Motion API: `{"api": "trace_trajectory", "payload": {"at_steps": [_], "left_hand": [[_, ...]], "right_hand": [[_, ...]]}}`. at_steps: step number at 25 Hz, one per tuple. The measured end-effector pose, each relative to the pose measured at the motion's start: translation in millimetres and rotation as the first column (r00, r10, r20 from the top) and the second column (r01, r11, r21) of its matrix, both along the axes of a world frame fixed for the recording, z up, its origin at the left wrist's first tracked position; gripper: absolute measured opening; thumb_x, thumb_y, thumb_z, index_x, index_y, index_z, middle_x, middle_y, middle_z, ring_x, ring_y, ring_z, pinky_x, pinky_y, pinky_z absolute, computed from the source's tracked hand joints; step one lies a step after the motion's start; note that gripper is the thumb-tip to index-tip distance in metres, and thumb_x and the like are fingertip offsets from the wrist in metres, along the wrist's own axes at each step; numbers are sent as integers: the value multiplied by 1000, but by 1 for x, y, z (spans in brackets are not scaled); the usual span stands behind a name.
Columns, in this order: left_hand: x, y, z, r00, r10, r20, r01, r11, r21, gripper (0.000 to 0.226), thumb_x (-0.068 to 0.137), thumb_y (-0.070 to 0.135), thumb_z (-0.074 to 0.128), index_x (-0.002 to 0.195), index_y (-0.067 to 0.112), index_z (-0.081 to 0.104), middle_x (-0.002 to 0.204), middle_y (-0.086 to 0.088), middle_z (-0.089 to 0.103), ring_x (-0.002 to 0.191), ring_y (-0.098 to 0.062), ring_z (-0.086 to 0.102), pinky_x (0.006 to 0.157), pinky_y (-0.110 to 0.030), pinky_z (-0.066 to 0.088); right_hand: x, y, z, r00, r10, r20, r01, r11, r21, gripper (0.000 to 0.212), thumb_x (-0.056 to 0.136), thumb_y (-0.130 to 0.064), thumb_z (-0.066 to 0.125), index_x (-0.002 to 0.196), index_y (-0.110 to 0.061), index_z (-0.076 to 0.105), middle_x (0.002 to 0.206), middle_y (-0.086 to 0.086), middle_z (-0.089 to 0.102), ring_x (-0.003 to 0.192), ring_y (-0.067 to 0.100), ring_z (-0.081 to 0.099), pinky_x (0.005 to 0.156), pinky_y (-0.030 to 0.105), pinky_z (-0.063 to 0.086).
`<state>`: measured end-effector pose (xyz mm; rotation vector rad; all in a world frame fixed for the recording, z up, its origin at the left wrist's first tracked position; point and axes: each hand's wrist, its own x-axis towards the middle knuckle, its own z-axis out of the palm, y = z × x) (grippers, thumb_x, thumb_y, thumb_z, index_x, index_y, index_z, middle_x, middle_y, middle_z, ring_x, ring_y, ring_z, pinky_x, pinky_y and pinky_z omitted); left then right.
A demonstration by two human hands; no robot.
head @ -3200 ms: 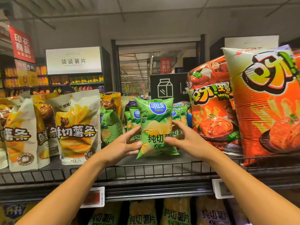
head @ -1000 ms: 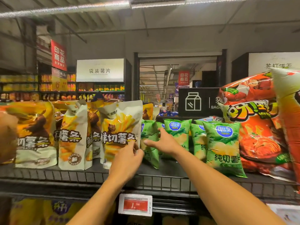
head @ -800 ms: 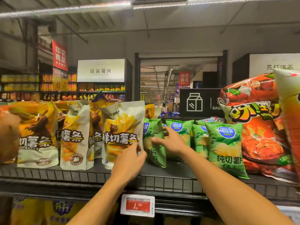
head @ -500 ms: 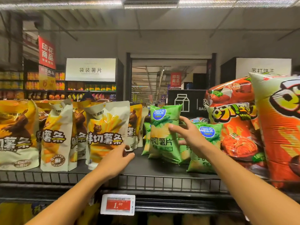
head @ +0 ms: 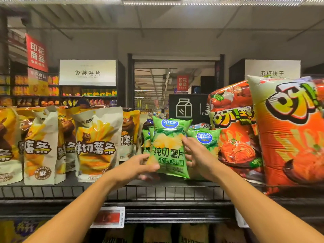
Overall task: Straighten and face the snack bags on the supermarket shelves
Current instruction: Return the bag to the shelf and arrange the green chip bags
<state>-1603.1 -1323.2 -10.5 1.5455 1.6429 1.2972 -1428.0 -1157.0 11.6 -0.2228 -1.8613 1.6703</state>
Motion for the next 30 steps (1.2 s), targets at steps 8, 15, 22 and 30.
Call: {"api": "trace_trajectory", "payload": {"at_steps": [8,15,22,30], "left_hand": [[-4,-9,0,983,15,183,-37,992,117,64,75,22,83,131,13,53,112,-10,72,89,-25,68,72,-28,58],[-2,-5,-2,994,8,110,-14,999,53,76,71,29,84,137,16,49,122,-13,69,96,-27,68,75,-32,58],[-7,-3,-4,997,11,76,-10,1000,-15,86,70,44,83,143,22,42,127,-5,68,104,-27,66,72,-29,53],[-9,-4,-5,995,-12,98,12,1000,2,87,68,38,89,141,26,41,126,-7,68,109,-35,65,102,-64,40]], "right_hand": [[13,0,-20,986,96,138,-113,986,123,72,61,-62,83,122,-35,56,127,7,67,99,25,74,76,37,61],[24,0,-22,988,95,125,-118,974,191,39,76,-40,72,109,-44,54,92,-23,76,77,-2,71,64,17,55],[26,-1,-24,989,85,124,-107,977,184,32,91,-27,68,106,-50,52,120,-8,60,88,0,71,65,18,54],[25,-5,-24,986,63,155,-95,973,210,40,97,-20,63,108,-55,46,118,-18,56,100,0,65,72,19,57]]}}
